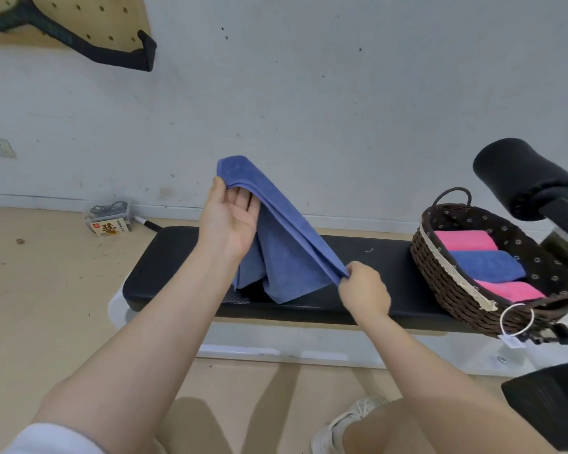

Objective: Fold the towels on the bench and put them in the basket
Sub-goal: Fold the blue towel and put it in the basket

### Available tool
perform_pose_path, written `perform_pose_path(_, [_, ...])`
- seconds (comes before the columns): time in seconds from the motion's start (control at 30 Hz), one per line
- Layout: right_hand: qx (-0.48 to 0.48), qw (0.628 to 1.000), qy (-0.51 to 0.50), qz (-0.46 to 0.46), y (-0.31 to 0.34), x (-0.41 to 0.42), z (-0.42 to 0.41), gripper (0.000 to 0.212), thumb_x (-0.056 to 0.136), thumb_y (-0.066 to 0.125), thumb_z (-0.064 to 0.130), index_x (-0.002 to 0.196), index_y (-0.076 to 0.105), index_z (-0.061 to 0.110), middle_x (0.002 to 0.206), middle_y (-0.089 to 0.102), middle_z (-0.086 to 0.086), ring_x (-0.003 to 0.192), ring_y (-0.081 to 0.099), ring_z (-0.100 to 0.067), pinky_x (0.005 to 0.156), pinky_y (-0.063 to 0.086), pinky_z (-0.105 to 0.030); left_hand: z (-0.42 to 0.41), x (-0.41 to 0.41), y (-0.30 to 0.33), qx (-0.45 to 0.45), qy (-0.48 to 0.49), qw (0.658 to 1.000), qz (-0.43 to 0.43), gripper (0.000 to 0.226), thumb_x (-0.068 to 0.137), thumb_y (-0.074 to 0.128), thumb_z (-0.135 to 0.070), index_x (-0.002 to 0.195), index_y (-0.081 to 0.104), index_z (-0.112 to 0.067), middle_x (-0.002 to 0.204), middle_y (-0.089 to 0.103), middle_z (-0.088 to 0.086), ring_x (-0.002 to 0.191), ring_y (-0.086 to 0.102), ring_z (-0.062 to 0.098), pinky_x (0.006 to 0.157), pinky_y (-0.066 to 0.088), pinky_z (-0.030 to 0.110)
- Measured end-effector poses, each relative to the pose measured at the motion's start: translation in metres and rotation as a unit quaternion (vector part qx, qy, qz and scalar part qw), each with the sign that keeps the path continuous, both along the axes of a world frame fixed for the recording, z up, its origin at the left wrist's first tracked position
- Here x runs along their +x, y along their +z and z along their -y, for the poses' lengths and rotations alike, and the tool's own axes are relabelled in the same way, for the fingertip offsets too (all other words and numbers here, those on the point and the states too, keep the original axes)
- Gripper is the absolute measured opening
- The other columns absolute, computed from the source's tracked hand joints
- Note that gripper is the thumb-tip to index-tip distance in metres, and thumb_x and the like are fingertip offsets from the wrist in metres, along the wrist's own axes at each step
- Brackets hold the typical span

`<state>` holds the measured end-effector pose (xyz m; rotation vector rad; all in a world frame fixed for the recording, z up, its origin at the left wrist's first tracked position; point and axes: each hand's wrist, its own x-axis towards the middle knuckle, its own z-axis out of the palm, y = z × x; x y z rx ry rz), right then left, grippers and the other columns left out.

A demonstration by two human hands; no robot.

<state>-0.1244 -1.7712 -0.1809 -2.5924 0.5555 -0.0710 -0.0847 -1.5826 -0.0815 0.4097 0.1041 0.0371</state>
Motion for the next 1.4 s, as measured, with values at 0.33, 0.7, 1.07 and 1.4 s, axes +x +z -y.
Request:
perform_pose_path(0.33, [0.698,0.653,-0.035,0.291,0.067,0.023,0.039,0.022,0.1,0.04,0.014,0.121,0.045,0.009,0.098,0.063,-0.009,0.082,0.067,-0.017,0.07,0.053,-0.025,-0.018,0.014,-0.01,0.225,0.154,0.961,-0.041,0.018,0.1,0.042,-0.027,0.09,0.056,-0.022,0.09,0.066,-0.006,0.085,0.066,0.008,0.074,0.053,0.019])
perform_pose_path(0.7, [0.718,0.622,-0.053,0.306,0.092,0.096,0.056,0.024,0.1,0.036,0.003,0.094,0.052,0.02,0.098,0.06,-0.002,0.103,0.057,-0.02,0.095,0.043,-0.029,-0.004,0.083,0.019,0.294,0.063,0.951,-0.075,0.017,0.099,0.045,-0.02,0.084,0.054,-0.019,0.086,0.063,-0.006,0.089,0.062,0.011,0.073,0.049,0.016])
perform_pose_path(1.07, [0.405,0.879,-0.099,0.231,0.095,0.081,0.088,0.024,0.086,0.048,-0.001,0.105,0.038,0.01,0.067,0.058,-0.01,0.045,0.054,-0.012,0.04,0.036,-0.016,-0.018,0.095,-0.01,0.369,0.066,0.922,-0.098,0.015,0.095,0.052,-0.016,0.08,0.054,-0.018,0.085,0.064,-0.003,0.079,0.064,0.007,0.071,0.049,0.017])
perform_pose_path(1.4, [0.279,0.959,-0.047,0.021,-0.012,0.025,0.08,0.028,0.087,0.03,-0.002,0.085,0.052,0.015,0.072,0.067,-0.015,0.057,0.061,-0.023,0.055,0.049,-0.028,-0.037,0.036,-0.127,0.703,0.001,0.697,-0.141,0.033,0.086,0.035,0.0,0.085,0.065,-0.015,0.093,0.058,0.009,0.059,0.044,0.019,0.053,0.034,0.027])
